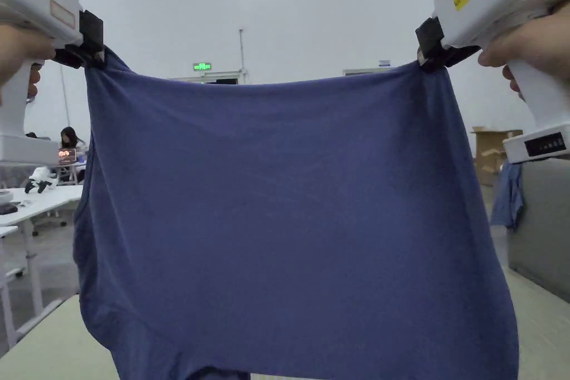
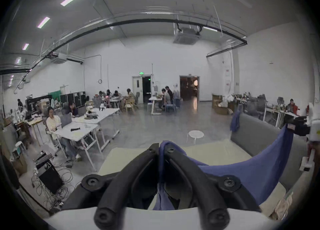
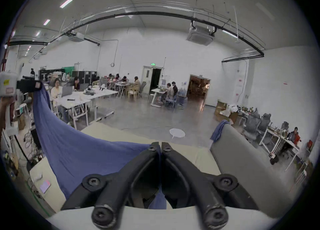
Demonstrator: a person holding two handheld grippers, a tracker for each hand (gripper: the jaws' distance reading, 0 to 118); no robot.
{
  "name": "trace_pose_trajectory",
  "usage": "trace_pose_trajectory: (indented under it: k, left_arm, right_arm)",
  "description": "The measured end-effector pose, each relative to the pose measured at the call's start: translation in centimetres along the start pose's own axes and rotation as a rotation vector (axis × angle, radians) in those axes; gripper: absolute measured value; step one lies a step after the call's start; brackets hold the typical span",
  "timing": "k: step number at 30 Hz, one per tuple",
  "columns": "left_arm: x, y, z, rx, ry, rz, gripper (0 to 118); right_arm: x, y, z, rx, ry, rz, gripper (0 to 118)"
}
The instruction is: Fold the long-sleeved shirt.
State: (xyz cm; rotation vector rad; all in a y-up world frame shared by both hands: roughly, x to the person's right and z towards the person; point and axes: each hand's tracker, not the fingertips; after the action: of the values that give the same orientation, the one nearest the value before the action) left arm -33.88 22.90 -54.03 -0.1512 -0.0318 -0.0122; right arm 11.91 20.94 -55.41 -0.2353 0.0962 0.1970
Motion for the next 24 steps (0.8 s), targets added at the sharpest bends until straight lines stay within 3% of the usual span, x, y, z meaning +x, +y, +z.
trace_pose_trajectory:
  k: [8, 14, 17, 20, 24]
  left_arm:
    - [-1.5, 3.7, -5.2, 0.044, 0.023, 0.047, 2]
    - [-1.9, 4.9, -8.8, 0.092, 0.012, 0.071, 2]
    - [-0.6, 3.0, -10.3, 0.095, 0.019, 0.038, 2]
    - [-0.3, -1.2, -13.4, 0.053, 0.0, -0.013, 2]
    - [0.0, -11.0, -18.9, -0.151, -0.022, 0.002, 2]
  right_arm:
    - [0.6, 6.7, -5.8, 0.049, -0.041, -0.014, 0]
    - [1.3, 7.1, -9.8, 0.079, -0.082, -0.03, 0]
    - [1.4, 4.9, -12.2, 0.091, -0.066, -0.031, 0]
    - [0.8, 0.6, -16.0, 0.012, -0.045, 0.033, 0]
    - [-0.3, -8.5, -22.4, -0.155, -0.003, 0.033, 0]
